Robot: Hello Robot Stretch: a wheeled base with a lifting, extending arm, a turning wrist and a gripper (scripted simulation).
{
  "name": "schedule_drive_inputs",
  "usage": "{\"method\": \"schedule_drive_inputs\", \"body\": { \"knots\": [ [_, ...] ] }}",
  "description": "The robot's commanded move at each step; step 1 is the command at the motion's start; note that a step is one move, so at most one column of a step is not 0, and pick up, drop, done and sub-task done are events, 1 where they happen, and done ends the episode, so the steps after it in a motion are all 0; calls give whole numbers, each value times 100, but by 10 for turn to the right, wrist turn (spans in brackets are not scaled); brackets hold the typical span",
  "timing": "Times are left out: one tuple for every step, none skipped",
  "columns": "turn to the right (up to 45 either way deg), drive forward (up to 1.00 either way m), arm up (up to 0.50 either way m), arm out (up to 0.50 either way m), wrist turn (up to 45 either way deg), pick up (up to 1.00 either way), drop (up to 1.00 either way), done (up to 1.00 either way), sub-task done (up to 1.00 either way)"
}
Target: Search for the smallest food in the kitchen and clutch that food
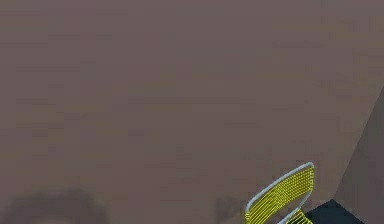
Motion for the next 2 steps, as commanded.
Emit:
{"method": "schedule_drive_inputs", "body": {
  "knots": [
    [0,0,0,0,450,0,0,0,0],
    [0,0,0,0,450,0,0,0,0]
  ]
}}
